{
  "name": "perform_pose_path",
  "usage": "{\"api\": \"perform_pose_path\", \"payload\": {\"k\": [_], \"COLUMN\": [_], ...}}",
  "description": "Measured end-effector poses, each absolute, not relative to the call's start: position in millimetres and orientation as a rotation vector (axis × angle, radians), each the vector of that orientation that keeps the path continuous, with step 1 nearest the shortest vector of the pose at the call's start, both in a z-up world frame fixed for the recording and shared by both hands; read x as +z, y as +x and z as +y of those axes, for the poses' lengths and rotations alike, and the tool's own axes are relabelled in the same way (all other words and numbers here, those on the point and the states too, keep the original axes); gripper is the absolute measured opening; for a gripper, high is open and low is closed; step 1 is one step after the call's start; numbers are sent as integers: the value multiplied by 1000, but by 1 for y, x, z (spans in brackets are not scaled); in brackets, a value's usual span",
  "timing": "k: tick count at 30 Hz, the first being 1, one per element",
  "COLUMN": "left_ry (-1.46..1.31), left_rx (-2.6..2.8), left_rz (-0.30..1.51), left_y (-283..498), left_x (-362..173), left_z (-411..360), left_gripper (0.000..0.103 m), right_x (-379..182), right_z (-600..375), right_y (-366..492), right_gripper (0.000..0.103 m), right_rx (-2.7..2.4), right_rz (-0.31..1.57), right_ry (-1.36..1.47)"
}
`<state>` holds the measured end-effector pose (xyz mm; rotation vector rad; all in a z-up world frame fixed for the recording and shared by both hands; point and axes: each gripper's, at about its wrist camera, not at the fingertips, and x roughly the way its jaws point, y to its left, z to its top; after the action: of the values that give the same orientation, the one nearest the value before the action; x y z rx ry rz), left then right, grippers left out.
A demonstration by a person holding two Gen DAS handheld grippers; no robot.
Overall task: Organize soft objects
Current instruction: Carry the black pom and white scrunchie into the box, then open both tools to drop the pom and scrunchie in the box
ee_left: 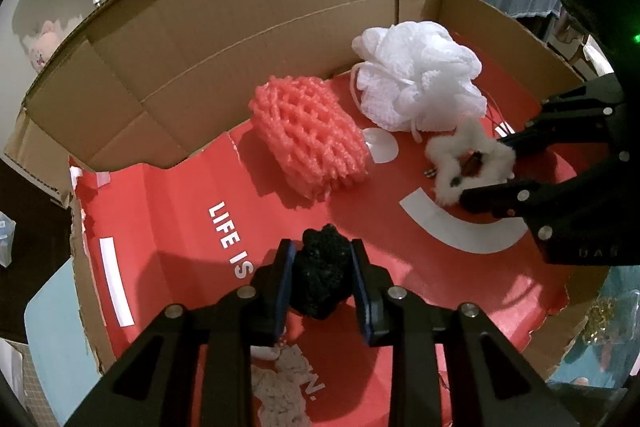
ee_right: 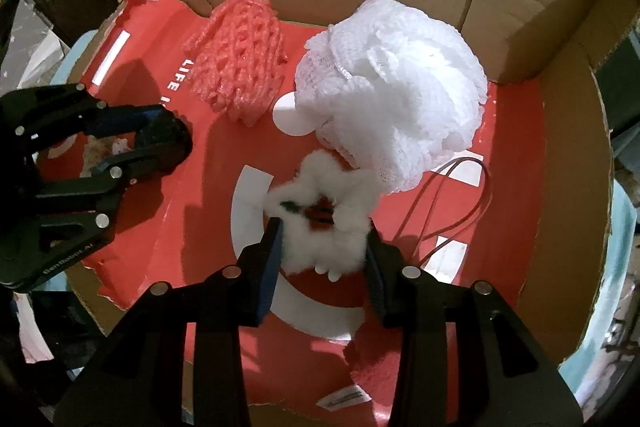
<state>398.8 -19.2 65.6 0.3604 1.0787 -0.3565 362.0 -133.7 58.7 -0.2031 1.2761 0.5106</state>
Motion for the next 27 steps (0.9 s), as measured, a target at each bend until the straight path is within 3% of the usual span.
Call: {"api": "perform_pose_path", "payload": {"k": [9, 11, 14, 18, 22, 27], "left_ry": [342, 341, 337, 313, 268, 191], "left_rx": [-369, -364, -363, -342, -337, -331], "left_rz": [1072, 1065, 1044, 1016, 956, 848], "left_y": [398, 395, 388, 379, 360, 323], "left_x": [62, 64, 68, 79, 103, 142], "left_z": [-19, -19, -17, -11, -3, 8], "left_gripper": [37, 49, 54, 60, 73, 84], "right_x": [58, 59, 61, 71, 90, 130], "right_z": [-116, -116, -113, -111, -118, -134], "right_y": [349, 346, 340, 331, 322, 296], "right_gripper": [40, 43, 51, 52, 65, 71], "right_rx": [504, 499, 491, 479, 461, 437], "right_rz": [1261, 1254, 1234, 1206, 1172, 1086], "right_ry": [-244, -258, -278, -278, -252, -202]}}
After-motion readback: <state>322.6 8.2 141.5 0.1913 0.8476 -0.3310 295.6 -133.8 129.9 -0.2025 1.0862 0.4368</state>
